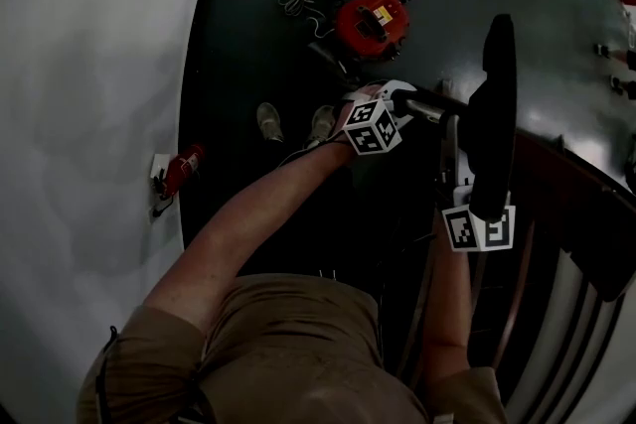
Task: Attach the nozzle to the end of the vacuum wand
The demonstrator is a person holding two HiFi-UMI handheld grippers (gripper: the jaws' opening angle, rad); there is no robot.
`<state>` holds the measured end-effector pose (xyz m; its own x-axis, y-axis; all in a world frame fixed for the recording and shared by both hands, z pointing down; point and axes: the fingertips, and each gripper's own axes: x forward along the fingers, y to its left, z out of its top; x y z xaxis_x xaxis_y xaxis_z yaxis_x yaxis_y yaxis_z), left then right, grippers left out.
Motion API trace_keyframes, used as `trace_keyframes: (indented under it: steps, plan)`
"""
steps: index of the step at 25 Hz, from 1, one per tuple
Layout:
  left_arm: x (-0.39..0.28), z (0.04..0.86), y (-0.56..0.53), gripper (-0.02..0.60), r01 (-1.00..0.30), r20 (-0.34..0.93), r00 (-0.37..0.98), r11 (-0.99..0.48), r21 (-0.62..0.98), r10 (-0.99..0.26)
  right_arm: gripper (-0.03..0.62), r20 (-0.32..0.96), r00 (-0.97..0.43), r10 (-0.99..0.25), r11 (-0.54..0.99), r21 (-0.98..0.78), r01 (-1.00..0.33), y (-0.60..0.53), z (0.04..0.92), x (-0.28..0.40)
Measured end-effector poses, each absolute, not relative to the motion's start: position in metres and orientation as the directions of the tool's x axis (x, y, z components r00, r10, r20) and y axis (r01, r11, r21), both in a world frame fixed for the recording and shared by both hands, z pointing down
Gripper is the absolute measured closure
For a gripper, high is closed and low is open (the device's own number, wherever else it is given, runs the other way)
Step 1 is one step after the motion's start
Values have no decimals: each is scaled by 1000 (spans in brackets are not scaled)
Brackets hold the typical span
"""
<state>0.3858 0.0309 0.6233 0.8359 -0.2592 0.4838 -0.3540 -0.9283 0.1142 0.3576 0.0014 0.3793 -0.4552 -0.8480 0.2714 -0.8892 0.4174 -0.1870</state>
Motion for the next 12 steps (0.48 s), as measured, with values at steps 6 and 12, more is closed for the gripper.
trace_keyframes:
  steps: [6,12]
  plan:
    - [382,625,19,445,-364,481,835,-924,117,-268,404,231,-459,-858,409,-233,-882,-6,382,360]
    - [373,612,11,437,-262,393,906,-937,229,-157,404,253,-471,-845,412,-251,-876,-31,389,363]
